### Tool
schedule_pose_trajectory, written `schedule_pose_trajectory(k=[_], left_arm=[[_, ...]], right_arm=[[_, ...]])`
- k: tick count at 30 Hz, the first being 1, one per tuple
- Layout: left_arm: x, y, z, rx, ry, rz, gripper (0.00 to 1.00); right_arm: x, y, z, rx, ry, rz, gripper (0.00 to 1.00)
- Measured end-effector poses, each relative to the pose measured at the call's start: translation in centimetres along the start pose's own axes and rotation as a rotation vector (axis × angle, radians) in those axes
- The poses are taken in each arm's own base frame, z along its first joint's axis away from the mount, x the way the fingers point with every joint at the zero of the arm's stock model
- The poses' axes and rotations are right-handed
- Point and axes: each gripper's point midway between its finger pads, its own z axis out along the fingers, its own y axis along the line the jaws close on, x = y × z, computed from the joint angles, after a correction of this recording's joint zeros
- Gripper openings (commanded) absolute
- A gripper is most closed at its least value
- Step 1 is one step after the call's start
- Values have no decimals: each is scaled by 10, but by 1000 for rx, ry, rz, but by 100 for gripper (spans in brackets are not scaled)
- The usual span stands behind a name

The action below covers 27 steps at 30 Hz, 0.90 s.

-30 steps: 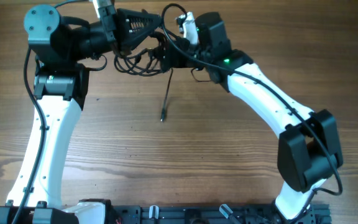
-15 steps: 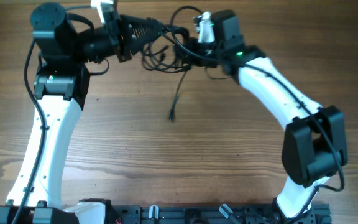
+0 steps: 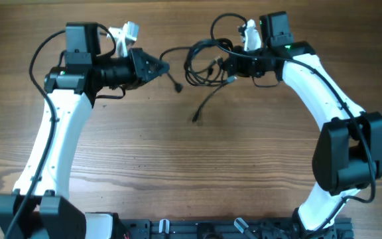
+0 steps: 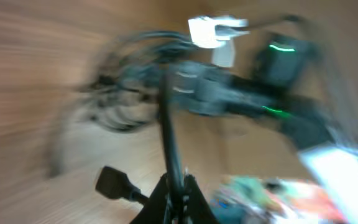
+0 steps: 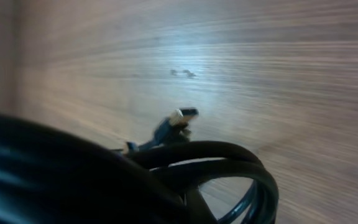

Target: Untangle cables

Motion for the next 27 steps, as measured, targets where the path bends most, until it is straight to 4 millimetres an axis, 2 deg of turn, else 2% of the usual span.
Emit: schedule_pose_trajectory(k=[3, 6, 9, 14, 20, 23, 27], left_arm=[[-3, 43, 1, -209, -32, -11, 4], [-4, 61, 0, -321, -48, 16, 4], [-6, 66, 1, -382, -57, 65, 4], [-11, 72, -2, -439, -79, 98, 4], [-16, 72, -5, -464, -96, 110, 4], [-17, 75, -7, -486, -99, 120, 4], [-15, 83, -11, -537, -99, 117, 4]], right_arm=[[-7, -3, -19, 17, -36, -18, 4], [-20, 3, -47, 5, -104, -50, 4], [-29, 10, -70, -16, -157, -97, 4], [-46, 9, -92, -26, -238, -200, 4], [-66, 24, -123, 39, -367, -445, 4], [-68, 27, -131, 94, -388, -639, 4], [-58, 17, -128, 151, -330, -801, 4]])
